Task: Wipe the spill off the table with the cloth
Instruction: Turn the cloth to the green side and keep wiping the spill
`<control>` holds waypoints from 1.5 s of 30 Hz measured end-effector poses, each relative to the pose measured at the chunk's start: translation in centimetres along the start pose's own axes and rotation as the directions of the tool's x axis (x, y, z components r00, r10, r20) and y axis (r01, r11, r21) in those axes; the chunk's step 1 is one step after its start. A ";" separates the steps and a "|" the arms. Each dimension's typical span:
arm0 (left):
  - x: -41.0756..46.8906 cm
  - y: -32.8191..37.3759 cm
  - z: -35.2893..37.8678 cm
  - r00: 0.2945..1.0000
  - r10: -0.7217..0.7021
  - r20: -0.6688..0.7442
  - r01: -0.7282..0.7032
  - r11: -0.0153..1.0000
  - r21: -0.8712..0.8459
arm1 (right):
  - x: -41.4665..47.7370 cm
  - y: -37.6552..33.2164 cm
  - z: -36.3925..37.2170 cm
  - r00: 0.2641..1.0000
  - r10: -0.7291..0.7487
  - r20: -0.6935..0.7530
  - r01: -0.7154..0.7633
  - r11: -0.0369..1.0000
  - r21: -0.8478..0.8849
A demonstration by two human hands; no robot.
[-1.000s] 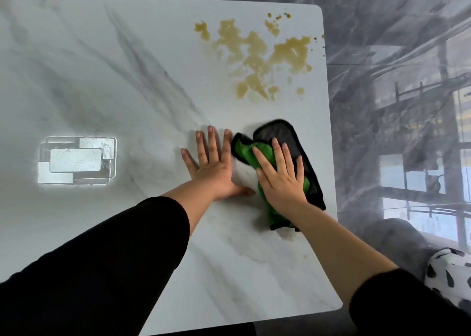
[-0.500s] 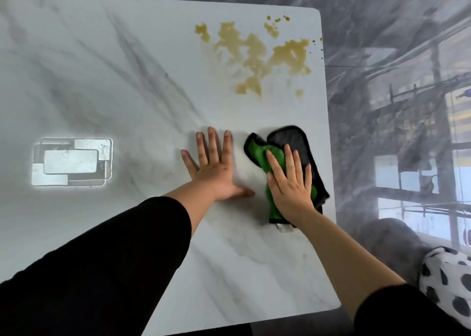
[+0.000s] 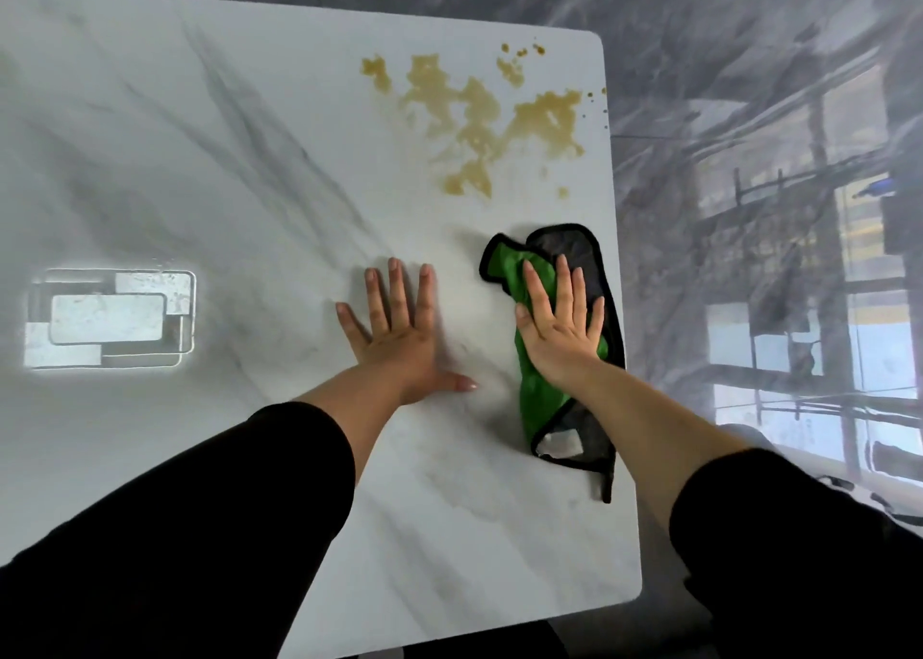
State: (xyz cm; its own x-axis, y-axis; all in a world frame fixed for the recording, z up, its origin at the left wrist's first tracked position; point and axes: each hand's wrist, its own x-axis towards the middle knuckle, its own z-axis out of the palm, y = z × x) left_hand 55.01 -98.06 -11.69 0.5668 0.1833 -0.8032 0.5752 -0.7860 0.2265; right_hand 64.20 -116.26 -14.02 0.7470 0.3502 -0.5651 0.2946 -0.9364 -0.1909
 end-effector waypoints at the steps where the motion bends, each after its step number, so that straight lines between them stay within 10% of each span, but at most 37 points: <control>1: 0.0 -0.1 0.1 1.000 0.009 -0.004 -0.009 1.000 -0.003 | 0.8 0.0 -0.4 1.000 -0.012 0.004 0.012 1.000 -0.008; 45: 0.0 0.7 0.1 0.995 -0.101 -0.012 0.102 0.993 0.059 | 2.7 0.4 -2.5 0.962 -0.185 0.198 0.201 0.977 -0.065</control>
State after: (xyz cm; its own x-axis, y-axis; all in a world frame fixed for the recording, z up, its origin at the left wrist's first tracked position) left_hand 55.35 -98.73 -11.58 0.5128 0.2690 -0.8153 0.5943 -0.7965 0.1110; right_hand 67.87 -115.63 -13.60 0.5462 0.5056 -0.6678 0.4768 -0.8432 -0.2484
